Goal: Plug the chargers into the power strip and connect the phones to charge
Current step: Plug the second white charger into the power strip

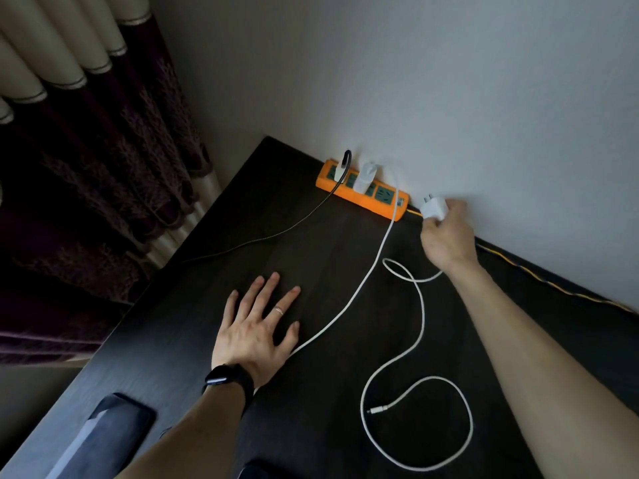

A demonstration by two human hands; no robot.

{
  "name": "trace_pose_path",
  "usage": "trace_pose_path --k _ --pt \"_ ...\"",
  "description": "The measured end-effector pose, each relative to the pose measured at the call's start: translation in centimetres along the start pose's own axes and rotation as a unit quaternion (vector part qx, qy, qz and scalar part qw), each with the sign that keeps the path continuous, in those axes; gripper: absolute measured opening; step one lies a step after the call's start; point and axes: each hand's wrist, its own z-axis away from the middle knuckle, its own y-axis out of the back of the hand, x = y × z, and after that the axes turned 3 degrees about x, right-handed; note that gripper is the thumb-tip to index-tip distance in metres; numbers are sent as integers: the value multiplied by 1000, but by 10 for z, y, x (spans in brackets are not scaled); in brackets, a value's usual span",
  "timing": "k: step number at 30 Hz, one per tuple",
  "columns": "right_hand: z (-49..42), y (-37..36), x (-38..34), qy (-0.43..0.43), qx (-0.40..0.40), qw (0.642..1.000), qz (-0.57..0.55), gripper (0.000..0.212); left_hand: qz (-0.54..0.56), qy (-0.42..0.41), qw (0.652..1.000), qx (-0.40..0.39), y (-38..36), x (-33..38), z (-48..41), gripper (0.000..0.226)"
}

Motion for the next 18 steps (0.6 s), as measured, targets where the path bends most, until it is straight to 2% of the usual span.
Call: trace_pose_path --k 5,8,11,14,18 --pt "-27 1 -18 69 -76 994 45 37 4 1 1000 7 3 2 2 63" --pt "-37 -4 -22 51 -94 994 -2 43 1 1 1000 6 3 2 2 63" --pt "-44 -10 -24 33 -70 996 -37 37 12 2 1000 7 2 2 1 63" --pt "-50 -16 -29 42 -63 997 -19 28 14 2 1000 8 1 1 2 63" --pt "-55 -22 -40 70 -62 995 39 31 20 4 1000 5 1 1 1 63"
